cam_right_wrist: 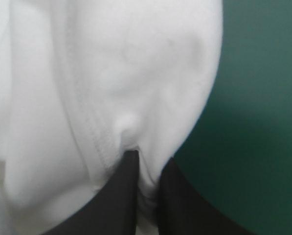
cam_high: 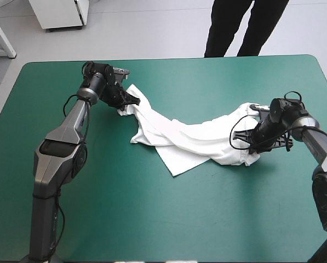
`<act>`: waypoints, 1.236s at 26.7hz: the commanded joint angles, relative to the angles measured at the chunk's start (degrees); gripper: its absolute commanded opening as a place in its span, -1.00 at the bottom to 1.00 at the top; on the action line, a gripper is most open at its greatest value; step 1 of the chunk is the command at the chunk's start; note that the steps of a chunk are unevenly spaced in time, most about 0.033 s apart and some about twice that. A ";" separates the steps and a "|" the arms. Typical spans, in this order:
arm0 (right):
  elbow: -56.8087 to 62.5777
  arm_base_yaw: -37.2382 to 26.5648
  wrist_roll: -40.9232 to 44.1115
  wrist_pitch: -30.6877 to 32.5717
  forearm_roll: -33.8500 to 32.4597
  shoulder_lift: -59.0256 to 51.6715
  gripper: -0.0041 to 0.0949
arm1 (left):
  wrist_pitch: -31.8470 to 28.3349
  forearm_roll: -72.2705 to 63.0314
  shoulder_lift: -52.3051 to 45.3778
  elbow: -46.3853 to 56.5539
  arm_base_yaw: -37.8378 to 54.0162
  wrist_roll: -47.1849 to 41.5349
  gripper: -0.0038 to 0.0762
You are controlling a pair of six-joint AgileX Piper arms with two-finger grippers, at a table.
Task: Fold the cloth
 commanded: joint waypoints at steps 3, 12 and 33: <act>1.33 -0.55 -0.19 2.66 -3.47 -5.19 -0.95 | 2.84 2.20 -9.17 -2.10 0.13 1.19 -0.96; -5.34 -0.55 -1.76 6.30 -3.32 -26.98 -0.95 | 2.84 1.74 -27.43 -2.10 0.02 3.73 -0.96; -50.85 -0.55 -5.66 16.52 3.14 -36.33 -0.95 | -0.06 -4.86 -65.12 -2.10 0.02 6.89 -0.96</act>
